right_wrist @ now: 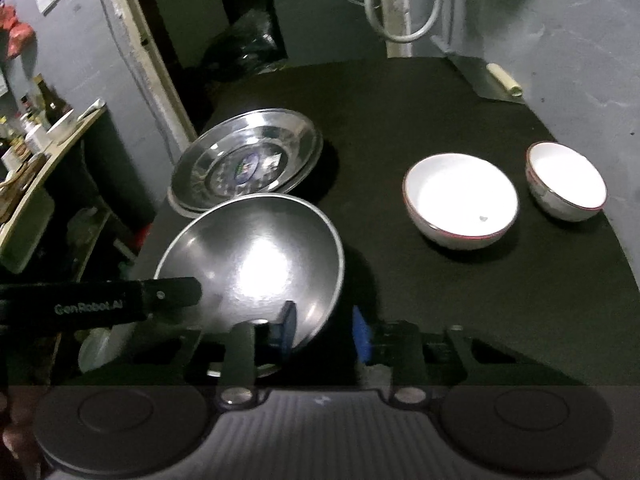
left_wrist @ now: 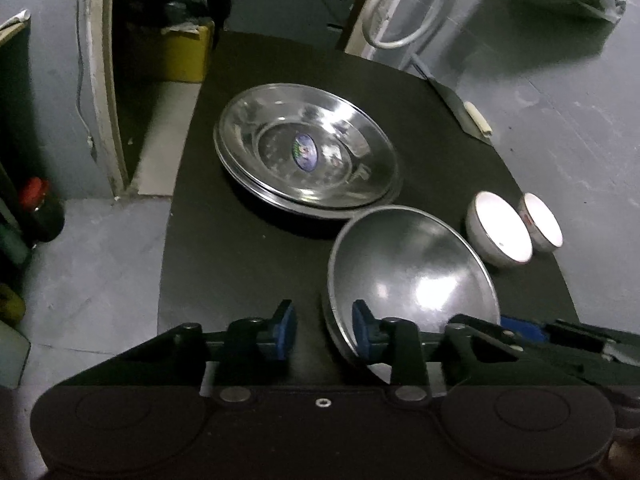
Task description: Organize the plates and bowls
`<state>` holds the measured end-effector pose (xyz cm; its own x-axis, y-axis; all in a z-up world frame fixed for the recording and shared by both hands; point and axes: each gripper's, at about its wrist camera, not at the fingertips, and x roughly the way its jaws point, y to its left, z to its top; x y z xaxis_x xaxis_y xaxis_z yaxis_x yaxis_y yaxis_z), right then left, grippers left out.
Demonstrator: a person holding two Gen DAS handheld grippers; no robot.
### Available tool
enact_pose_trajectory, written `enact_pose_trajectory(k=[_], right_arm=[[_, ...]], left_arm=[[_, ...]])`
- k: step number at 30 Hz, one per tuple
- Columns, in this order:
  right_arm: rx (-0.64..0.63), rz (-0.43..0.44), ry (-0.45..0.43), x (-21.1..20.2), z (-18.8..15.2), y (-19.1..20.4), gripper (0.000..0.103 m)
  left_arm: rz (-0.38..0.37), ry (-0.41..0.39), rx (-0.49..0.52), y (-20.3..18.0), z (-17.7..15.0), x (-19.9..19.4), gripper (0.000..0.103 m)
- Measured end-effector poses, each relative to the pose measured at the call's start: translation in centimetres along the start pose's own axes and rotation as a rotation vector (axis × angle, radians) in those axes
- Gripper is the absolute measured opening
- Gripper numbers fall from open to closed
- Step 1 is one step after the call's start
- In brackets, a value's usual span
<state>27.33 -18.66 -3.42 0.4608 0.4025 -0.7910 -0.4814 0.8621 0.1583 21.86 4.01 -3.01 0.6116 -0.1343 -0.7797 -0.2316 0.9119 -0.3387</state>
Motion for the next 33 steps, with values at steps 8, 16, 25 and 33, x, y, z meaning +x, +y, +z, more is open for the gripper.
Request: enact_pose_trajectory(k=[8, 16, 25, 33], right_arm=[[-0.044, 0.06, 0.074, -1.0, -0.5, -0.4, 0.024], [-0.025, 0.095, 0.038, -3.2, -1.7, -2.1, 0.049], [0.099, 0.021, -0.116, -5.2, -0.9, -8.3, 0.089], [0.19, -0.042, -0.171, -4.3, -0.5, -13.9, 0.103]], left_arm=[[-0.013, 0.065, 0.003, -0.5, -1.0, -1.2, 0.026], [0.072, 0.054, 0.02, -0.5, -1.0, -3.3, 0.054], [0.105, -0.104, 0.142, -4.3, 3.7, -4.4, 0.097], [0.066, -0.116, 0.29, -11.4, 8.0, 1.9, 0.102]])
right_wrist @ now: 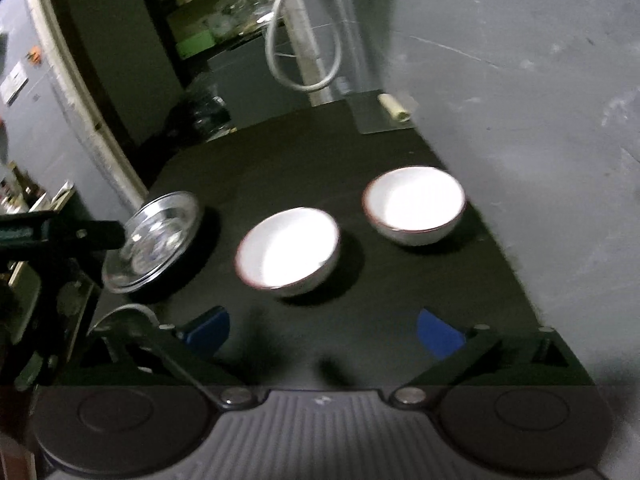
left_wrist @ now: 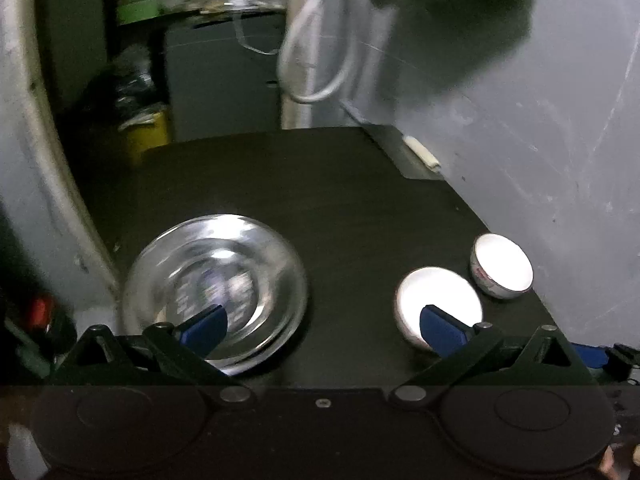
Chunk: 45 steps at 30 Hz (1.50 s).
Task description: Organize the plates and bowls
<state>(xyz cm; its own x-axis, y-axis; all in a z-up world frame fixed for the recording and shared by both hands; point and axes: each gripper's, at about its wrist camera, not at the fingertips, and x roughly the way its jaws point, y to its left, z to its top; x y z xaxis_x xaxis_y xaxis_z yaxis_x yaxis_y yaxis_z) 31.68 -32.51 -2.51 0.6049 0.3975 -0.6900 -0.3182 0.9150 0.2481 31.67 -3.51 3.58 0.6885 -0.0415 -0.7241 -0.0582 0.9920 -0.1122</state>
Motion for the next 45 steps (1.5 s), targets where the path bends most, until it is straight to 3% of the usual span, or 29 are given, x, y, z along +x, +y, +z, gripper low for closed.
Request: enact_pose_trajectory(k=[7, 14, 20, 23, 25, 37, 42, 45], right_arm=[[0.06, -0.002, -0.004, 2.5, 0.9, -1.5, 0.101], [0.091, 0.006, 0.016, 4.8, 1.5, -1.7, 0.091], [0.097, 0.028, 0.035, 6.0, 2.1, -1.5, 0.08], [0.098, 0.04, 0.043, 6.3, 2.2, -1.5, 0.071], [0.102, 0.048, 0.046, 6.5, 2.3, -1.5, 0.064], [0.112, 0.09, 0.064, 7.2, 2.4, -0.9, 0.043], [0.13, 0.121, 0.068, 7.4, 2.3, -0.7, 0.029], [0.127, 0.113, 0.065, 7.3, 2.1, -0.5, 0.027]], left_arm=[[-0.043, 0.095, 0.075, -3.4, 1.8, 5.9, 0.102], [-0.026, 0.173, 0.034, -4.0, 2.6, 9.4, 0.101], [-0.041, 0.213, 0.021, -4.1, 2.8, 10.5, 0.08], [-0.066, 0.233, 0.013, -4.3, 2.7, 11.0, 0.066], [-0.083, 0.246, 0.009, -4.4, 2.6, 11.1, 0.051], [-0.109, 0.28, -0.004, -4.9, 2.0, 11.6, 0.017], [-0.11, 0.278, -0.002, -5.0, 1.7, 11.6, 0.011], [-0.117, 0.273, -0.006, -4.8, 1.6, 11.2, 0.011]])
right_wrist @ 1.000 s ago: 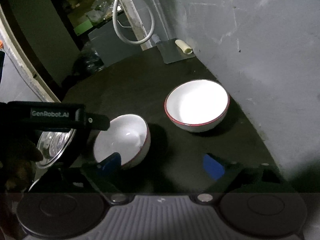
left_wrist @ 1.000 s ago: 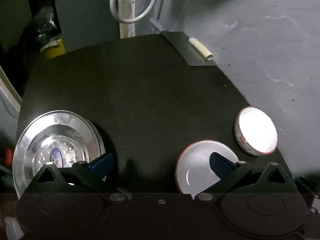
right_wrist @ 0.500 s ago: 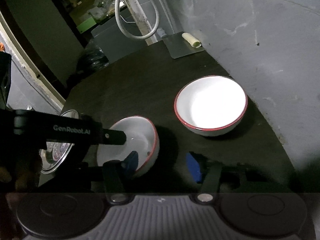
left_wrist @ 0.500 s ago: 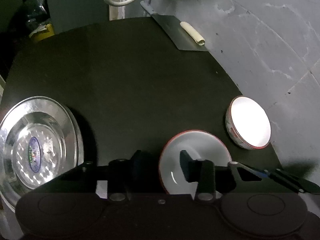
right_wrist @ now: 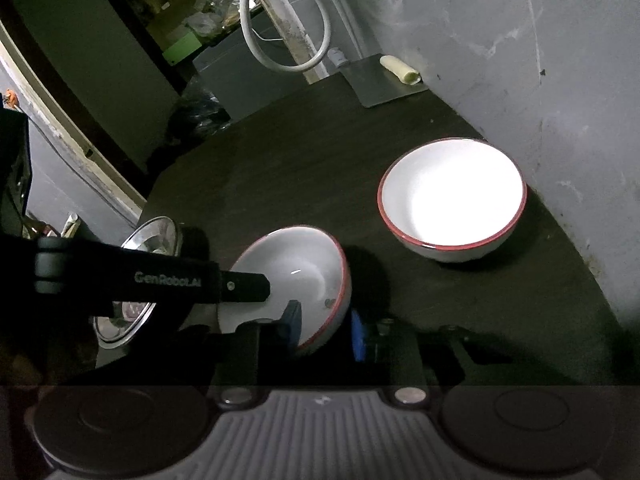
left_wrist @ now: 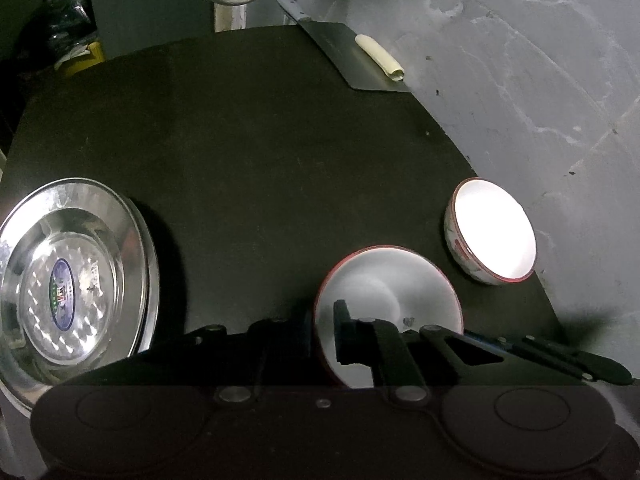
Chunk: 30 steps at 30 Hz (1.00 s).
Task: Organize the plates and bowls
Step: 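Grasp the red-rimmed white bowl rim with the left gripper, then lower the white bowl into the deep steel bowl and open the left gripper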
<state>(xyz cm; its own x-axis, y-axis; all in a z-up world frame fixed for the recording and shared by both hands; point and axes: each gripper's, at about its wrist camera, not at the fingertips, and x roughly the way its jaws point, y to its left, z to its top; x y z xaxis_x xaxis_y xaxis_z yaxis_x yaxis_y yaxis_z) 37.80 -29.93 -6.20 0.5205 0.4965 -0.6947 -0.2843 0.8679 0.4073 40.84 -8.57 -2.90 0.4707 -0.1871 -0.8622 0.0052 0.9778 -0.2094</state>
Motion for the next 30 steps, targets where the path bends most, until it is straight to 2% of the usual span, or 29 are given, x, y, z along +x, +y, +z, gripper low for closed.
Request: enact_pose_trajectory(k=[12, 15, 20, 26, 30], right_arm=[[-0.02, -0.002, -0.056, -3.3, -0.5, 1.2, 0.024], [-0.03, 0.007, -0.073, -4.4, -0.6, 1.9, 0.024], [-0.07, 0.009, -0.083, -6.2, -1.3, 3.9, 0.024], [-0.154, 0.021, -0.051, -8.0, -2.8, 7.8, 0.025], [-0.217, 0.027, -0.005, -8.7, -3.8, 10.2, 0.025]], left_arm=[[-0.053, -0.088, -0.022, 0.0, -2.0, -3.9, 0.011], [-0.06, -0.118, -0.007, -0.1, -2.9, -5.6, 0.011], [-0.083, -0.174, -0.037, 0.6, -4.1, -9.0, 0.011], [-0.082, -0.248, -0.094, 2.6, -6.2, -13.1, 0.011], [-0.109, -0.294, -0.149, 4.4, -8.3, -15.3, 0.012]])
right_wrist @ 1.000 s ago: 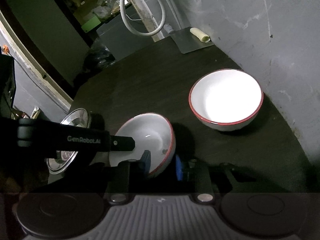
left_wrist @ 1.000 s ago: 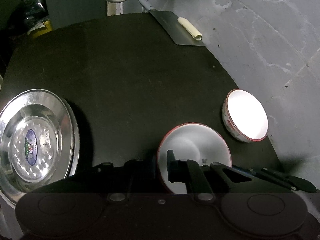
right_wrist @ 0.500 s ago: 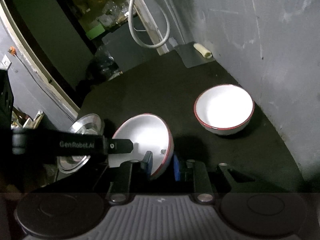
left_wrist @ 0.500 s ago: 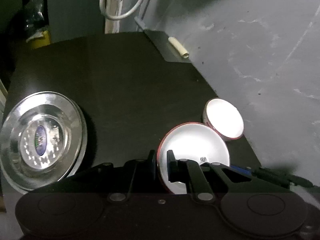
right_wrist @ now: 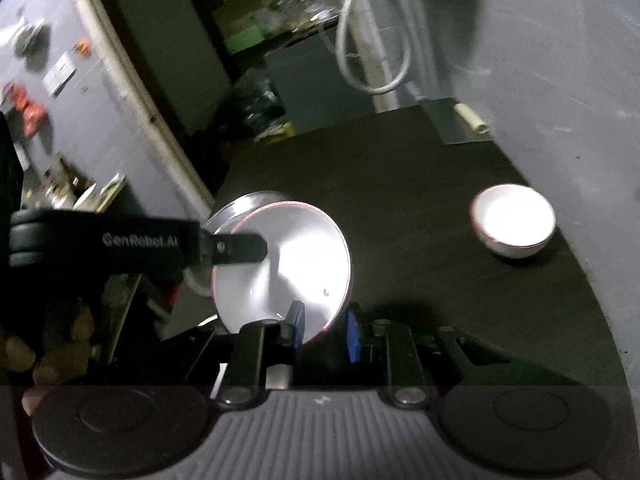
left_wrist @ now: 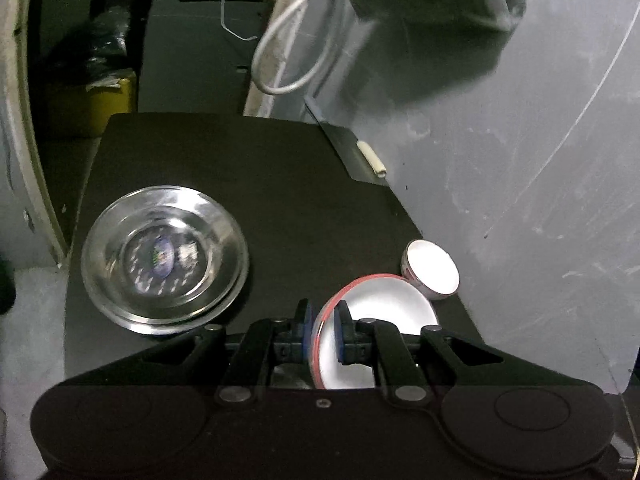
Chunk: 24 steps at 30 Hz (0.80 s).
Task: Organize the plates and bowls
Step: 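Lower the white bowl into the deep steel bowl and open the left gripper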
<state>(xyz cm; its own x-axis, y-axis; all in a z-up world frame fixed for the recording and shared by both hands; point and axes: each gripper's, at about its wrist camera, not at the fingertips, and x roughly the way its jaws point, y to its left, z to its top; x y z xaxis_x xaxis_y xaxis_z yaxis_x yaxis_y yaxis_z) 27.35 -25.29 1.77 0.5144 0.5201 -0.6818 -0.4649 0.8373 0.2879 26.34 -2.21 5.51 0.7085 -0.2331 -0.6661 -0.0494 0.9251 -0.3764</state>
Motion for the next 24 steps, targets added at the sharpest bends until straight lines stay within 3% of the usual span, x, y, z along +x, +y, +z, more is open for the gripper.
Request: enact_pose_trajectory(k=[12, 24], right_arm=[[-0.125, -0.006, 0.156, 1.0, -1.0, 5.2, 0.024], [-0.09, 0.033, 0.257, 4.6, -1.8, 4.8, 0.024]], left_arm=[[0.005, -0.032, -0.232, 4.7, -4.9, -2.3, 0.012], [0.127, 0.077, -0.262, 6.3, -6.4, -0.6, 0.011]])
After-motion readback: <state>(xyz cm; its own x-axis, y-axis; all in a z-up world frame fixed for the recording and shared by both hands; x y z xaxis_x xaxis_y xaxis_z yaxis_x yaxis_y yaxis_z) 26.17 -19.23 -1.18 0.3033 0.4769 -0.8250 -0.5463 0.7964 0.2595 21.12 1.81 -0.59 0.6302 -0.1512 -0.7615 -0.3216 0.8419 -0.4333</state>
